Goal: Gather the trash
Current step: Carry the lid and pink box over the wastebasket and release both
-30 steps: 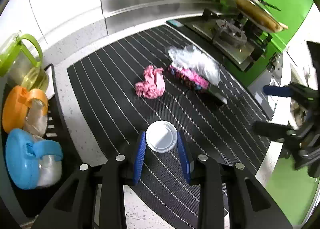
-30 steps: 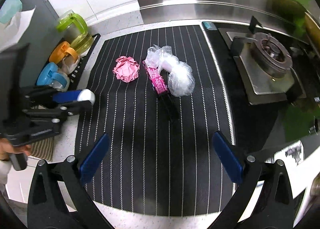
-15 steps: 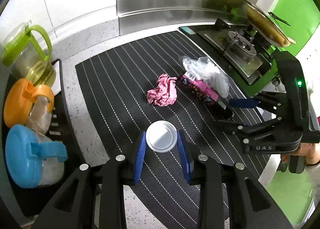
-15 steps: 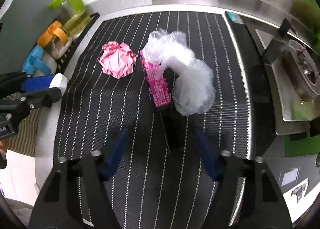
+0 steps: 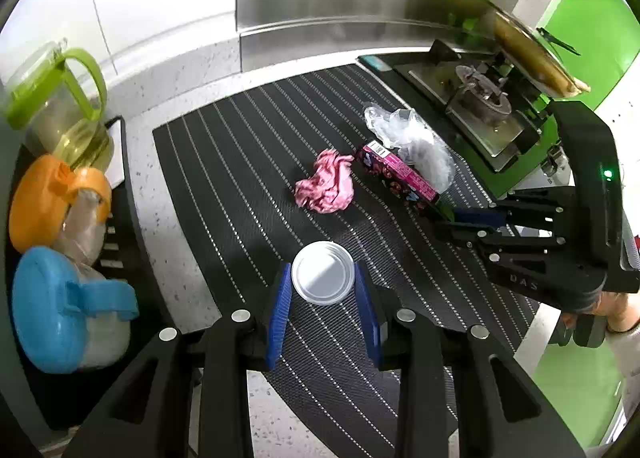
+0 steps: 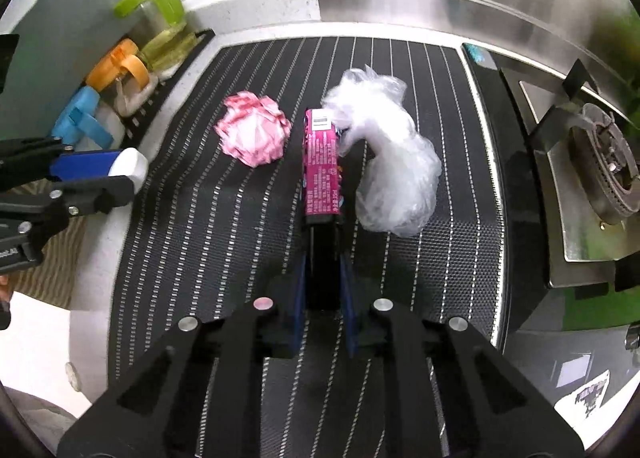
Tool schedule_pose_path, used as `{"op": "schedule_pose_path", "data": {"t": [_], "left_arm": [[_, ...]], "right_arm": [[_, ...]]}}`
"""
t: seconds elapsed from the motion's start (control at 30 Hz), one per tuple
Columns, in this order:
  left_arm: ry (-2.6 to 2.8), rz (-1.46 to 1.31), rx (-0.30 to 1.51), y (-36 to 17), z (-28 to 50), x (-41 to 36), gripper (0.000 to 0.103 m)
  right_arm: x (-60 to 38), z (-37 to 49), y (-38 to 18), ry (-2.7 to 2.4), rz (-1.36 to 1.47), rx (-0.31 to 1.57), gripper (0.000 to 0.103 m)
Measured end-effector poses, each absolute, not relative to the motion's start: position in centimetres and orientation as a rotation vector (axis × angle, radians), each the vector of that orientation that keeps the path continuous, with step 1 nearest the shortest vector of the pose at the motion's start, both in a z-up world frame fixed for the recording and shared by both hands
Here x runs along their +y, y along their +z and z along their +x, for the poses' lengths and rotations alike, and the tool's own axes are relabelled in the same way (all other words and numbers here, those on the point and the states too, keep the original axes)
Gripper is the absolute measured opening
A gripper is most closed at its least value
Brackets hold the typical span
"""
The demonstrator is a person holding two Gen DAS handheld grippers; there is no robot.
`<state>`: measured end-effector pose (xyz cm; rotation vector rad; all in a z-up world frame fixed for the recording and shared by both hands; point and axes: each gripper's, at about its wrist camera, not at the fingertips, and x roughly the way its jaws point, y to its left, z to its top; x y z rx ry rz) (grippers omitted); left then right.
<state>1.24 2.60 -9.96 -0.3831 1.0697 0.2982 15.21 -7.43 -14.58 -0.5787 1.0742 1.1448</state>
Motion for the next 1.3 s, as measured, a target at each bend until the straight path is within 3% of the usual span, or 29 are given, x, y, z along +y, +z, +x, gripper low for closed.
{"op": "schedule_pose_path", "data": {"t": [0.33, 0.63, 1.03, 1.3], "left_arm": [[0.146, -0.276, 1.017, -4.6, 2.5, 0.0, 0.032], [-0.191, -0.083, 0.979, -1.4, 5.3, -8.0, 0.032], [-0.651, 0.131, 0.979, -2.0, 5.1, -26.9, 0.032], [-0.798, 0.217, 1.018, -5.3, 4.6, -37.8, 0.032]], "right_arm": [[-13.1, 13.3, -7.4, 1.018, -0.394, 1.010, 0.015], [-25.3, 9.6, -2.0, 0.655, -0.195, 0.937, 0.015], [-45.7, 0.1, -3.2, 0.153, 0.026, 0.981, 0.015], [-54.9, -3.7, -7.1, 0.027, 0.104, 1.044, 0.015]]}}
